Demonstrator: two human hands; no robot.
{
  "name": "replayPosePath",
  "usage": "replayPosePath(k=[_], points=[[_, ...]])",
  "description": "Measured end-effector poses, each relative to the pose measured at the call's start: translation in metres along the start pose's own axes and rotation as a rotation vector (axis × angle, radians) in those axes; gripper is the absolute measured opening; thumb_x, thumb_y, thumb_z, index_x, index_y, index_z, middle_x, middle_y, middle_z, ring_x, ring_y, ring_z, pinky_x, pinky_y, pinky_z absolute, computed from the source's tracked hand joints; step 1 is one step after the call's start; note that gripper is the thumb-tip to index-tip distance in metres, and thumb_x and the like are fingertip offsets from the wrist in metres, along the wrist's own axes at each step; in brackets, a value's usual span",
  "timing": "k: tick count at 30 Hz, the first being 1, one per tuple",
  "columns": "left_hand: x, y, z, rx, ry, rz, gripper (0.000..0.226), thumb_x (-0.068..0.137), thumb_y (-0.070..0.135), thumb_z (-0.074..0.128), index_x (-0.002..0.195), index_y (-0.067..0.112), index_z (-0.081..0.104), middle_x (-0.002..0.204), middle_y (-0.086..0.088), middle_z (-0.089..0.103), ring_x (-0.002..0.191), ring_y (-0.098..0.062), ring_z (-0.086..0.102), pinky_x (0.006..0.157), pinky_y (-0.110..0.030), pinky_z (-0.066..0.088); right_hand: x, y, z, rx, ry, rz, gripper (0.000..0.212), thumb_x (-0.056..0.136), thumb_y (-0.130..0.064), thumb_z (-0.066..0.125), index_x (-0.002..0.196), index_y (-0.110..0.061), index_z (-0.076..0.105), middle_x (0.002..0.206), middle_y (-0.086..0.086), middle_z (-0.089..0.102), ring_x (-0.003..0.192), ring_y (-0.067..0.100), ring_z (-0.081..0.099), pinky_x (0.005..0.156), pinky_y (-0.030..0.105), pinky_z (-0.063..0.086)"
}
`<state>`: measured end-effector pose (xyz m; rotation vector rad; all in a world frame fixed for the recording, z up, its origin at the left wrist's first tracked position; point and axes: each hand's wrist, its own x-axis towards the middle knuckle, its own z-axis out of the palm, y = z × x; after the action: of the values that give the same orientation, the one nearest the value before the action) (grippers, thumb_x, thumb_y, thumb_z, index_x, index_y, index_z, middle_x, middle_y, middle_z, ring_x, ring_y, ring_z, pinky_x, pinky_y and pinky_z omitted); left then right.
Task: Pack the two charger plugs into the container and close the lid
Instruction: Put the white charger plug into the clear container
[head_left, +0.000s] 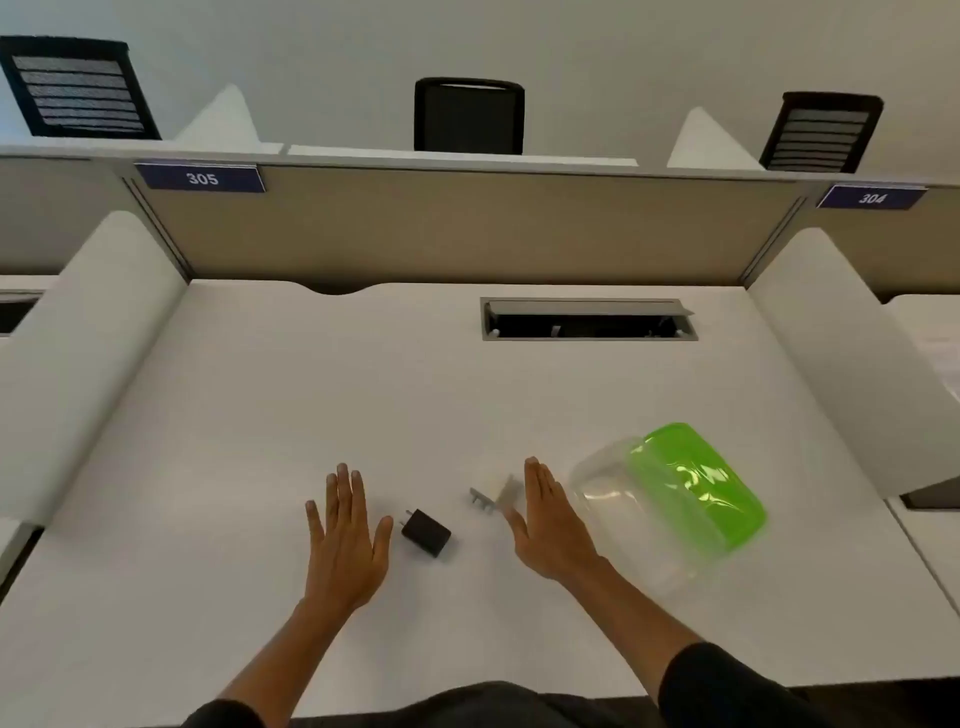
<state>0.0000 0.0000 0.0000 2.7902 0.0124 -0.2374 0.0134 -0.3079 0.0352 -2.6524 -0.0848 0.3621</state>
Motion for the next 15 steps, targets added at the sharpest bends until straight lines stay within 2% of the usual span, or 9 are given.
replayPosePath(k=[3,5,8,10,12,13,15], points=[[-0.011,-0.007,0.01,-0.003,-0.051,-0.084,0.09,0.098,0.065,0.001,0.166,0.009,-0.016,0.176,-0.01,-0.025,0.165,-0.028,-0.019,0.134,-0.06,0.0,-0.003,0.001,0.007,-0.023,-0.07,0.075,0.088,0.107,-0.044,0.045,0.167,-0.006,-0.007,0.178,0.008,-0.005,0.166,0.025,-0.002,0.135,0.041,0.013],[-0.018,-0.011,0.022,-0.002,-0.057,-0.092,0.096,0.093,0.07,-0.011,0.166,0.008,-0.015,0.176,-0.011,-0.026,0.165,-0.028,-0.02,0.134,-0.06,-0.002,-0.006,0.002,0.011,-0.03,-0.11,0.116,0.095,0.104,-0.044,0.053,0.167,-0.007,-0.007,0.177,0.009,-0.003,0.166,0.026,0.001,0.135,0.041,0.015],[-0.023,-0.011,0.03,-0.01,-0.103,-0.09,0.106,0.086,0.073,-0.023,0.166,0.005,-0.012,0.176,-0.013,-0.024,0.165,-0.03,-0.018,0.134,-0.06,-0.002,-0.009,0.001,0.014,-0.056,-0.126,0.15,0.098,0.1,-0.043,0.062,0.167,-0.006,0.0,0.175,0.011,0.009,0.164,0.029,0.012,0.131,0.039,0.027],[-0.026,-0.011,0.035,0.001,-0.104,-0.099,0.107,0.085,0.072,-0.025,0.166,0.004,-0.01,0.176,-0.015,-0.02,0.165,-0.03,-0.017,0.134,-0.06,-0.001,-0.009,-0.002,0.018,-0.134,-0.105,0.166,0.092,0.098,-0.043,0.064,0.164,-0.002,0.013,0.168,0.015,0.027,0.155,0.031,0.031,0.122,0.037,0.041],[-0.028,-0.009,0.036,-0.002,-0.102,-0.113,0.106,0.086,0.071,-0.024,0.166,0.004,-0.009,0.177,-0.016,-0.017,0.165,-0.031,-0.014,0.134,-0.06,-0.001,-0.01,-0.005,0.022,-0.233,-0.059,0.164,0.075,0.097,-0.044,0.064,0.152,-0.003,0.032,0.148,0.012,0.048,0.133,0.027,0.05,0.103,0.033,0.054],[-0.028,-0.008,0.037,-0.004,-0.097,-0.118,0.105,0.086,0.071,-0.025,0.166,0.005,-0.008,0.177,-0.016,-0.017,0.166,-0.031,-0.013,0.134,-0.059,-0.001,-0.01,-0.007,0.022,-0.275,-0.043,0.163,0.065,0.097,-0.044,0.064,0.143,-0.006,0.039,0.138,0.01,0.053,0.123,0.025,0.054,0.095,0.031,0.056],[-0.028,-0.007,0.037,0.0,-0.093,-0.124,0.104,0.086,0.07,-0.025,0.166,0.006,-0.009,0.177,-0.016,-0.017,0.166,-0.032,-0.013,0.135,-0.059,-0.001,-0.011,-0.01,0.023,-0.309,-0.035,0.164,0.052,0.098,-0.041,0.064,0.134,-0.008,0.046,0.129,0.008,0.056,0.115,0.023,0.057,0.089,0.03,0.056]])
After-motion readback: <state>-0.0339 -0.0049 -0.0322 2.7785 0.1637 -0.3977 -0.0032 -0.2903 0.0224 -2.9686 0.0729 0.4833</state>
